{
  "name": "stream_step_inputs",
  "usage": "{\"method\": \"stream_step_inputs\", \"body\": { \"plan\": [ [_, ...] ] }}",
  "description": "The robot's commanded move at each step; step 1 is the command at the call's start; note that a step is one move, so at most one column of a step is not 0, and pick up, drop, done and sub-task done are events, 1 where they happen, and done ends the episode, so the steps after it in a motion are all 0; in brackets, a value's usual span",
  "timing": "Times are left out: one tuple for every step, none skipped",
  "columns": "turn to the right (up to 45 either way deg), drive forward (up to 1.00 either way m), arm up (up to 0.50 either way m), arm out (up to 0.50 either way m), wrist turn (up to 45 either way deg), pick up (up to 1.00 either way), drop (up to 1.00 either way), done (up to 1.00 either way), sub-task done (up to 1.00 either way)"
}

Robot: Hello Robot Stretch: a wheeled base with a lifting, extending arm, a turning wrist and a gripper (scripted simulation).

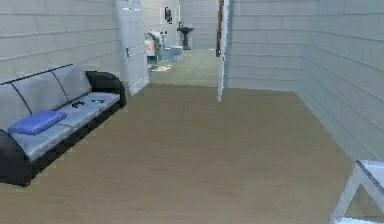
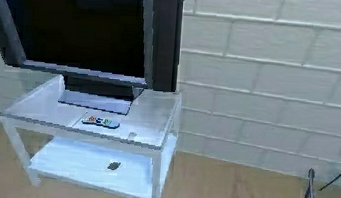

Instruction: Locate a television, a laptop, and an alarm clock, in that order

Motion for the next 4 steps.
{"method": "stream_step_inputs", "body": {
  "plan": [
    [0.0,1.0,0.0,0.0,0.0,0.0,0.0,0.0,0.0],
    [0.0,1.0,0.0,0.0,0.0,0.0,0.0,0.0,0.0],
    [0.0,1.0,0.0,0.0,0.0,0.0,0.0,0.0,0.0],
    [-6.0,0.0,0.0,0.0,0.0,0.0,0.0,0.0,0.0]
  ]
}}
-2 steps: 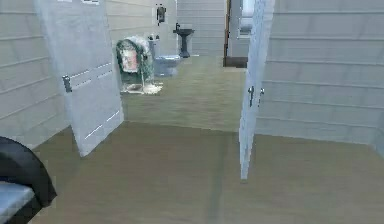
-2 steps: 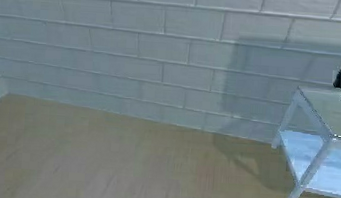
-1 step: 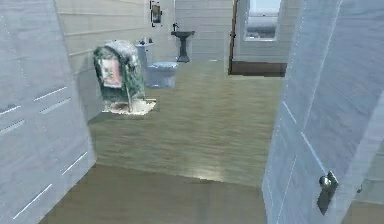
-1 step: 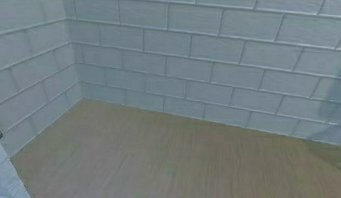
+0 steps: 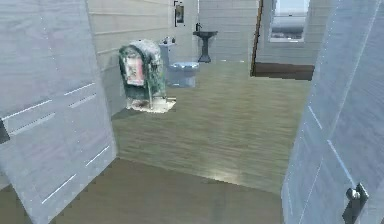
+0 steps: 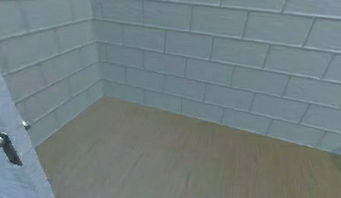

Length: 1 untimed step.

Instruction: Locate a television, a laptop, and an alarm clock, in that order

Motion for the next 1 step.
{"method": "stream_step_inputs", "body": {
  "plan": [
    [0.0,0.4,0.0,0.0,0.0,0.0,0.0,0.0,0.0]
  ]
}}
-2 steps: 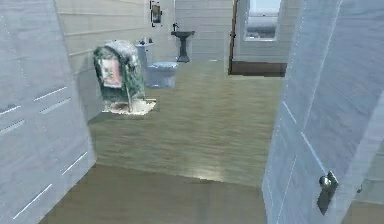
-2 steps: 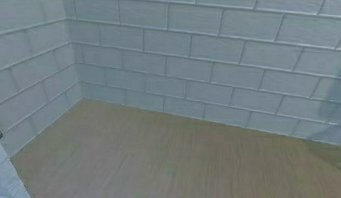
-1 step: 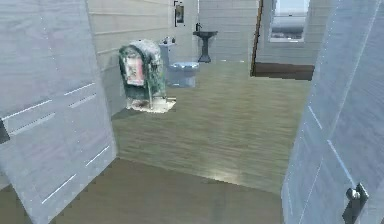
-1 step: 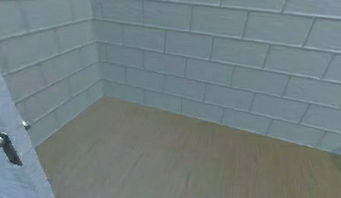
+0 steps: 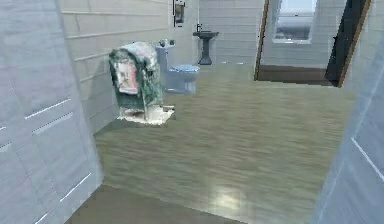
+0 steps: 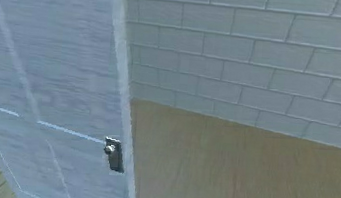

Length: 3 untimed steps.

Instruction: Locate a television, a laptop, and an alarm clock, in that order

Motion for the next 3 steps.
{"method": "stream_step_inputs", "body": {
  "plan": [
    [6.0,0.0,0.0,0.0,0.0,0.0,0.0,0.0,0.0],
    [0.0,1.0,0.0,0.0,0.0,0.0,0.0,0.0,0.0],
    [6.0,0.0,0.0,0.0,0.0,0.0,0.0,0.0,0.0]
  ]
}}
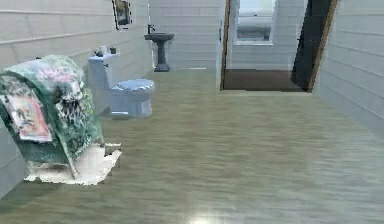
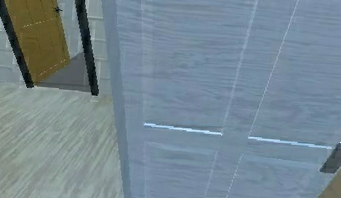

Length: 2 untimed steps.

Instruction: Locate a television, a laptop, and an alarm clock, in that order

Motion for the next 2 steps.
{"method": "stream_step_inputs", "body": {
  "plan": [
    [0.0,0.3,0.0,0.0,0.0,0.0,0.0,0.0,0.0],
    [21.0,0.0,0.0,0.0,0.0,0.0,0.0,0.0,0.0]
  ]
}}
